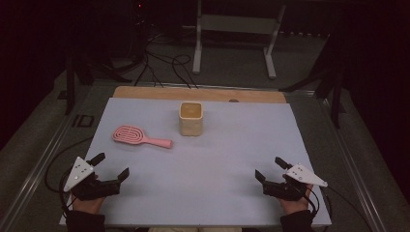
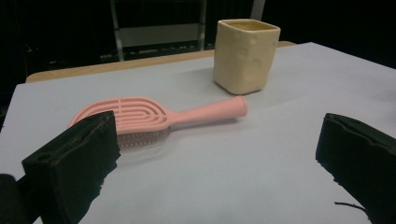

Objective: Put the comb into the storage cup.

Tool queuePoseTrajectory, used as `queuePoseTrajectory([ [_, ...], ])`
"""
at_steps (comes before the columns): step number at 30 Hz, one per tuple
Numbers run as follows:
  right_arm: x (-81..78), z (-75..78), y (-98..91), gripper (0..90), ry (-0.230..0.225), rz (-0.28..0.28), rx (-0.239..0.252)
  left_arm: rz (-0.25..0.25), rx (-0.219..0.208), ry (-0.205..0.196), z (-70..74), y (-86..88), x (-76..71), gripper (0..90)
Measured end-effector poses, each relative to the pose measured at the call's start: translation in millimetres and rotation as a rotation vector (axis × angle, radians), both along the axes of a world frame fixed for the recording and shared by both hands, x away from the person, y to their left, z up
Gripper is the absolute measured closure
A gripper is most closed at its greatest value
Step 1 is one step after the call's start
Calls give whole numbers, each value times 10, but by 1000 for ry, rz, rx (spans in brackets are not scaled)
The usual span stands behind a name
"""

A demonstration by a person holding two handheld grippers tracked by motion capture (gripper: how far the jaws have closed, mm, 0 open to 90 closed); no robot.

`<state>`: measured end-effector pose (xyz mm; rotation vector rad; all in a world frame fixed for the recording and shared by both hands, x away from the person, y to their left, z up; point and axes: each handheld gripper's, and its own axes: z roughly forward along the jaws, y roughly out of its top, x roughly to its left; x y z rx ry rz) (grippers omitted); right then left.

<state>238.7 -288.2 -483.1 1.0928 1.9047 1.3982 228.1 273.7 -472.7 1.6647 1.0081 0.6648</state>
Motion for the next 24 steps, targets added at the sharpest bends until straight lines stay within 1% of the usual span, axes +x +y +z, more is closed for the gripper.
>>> queuePoseTrajectory([
  [9,3,-8,0,89,1,-2,5,8,-1,3,-7,-4,-9,0],
  [14,5,-15,-20,90,2,-6,10,14,0,-2,2,-15,-12,0],
  [18,9,-20,-23,90,7,-1,26,16,3,4,-7,-17,-5,0],
  [20,12,-24,-20,89,8,-3,25,18,5,10,-11,-14,-1,0],
  [24,18,-33,-15,90,13,-2,23,23,4,6,8,-16,-6,0],
])
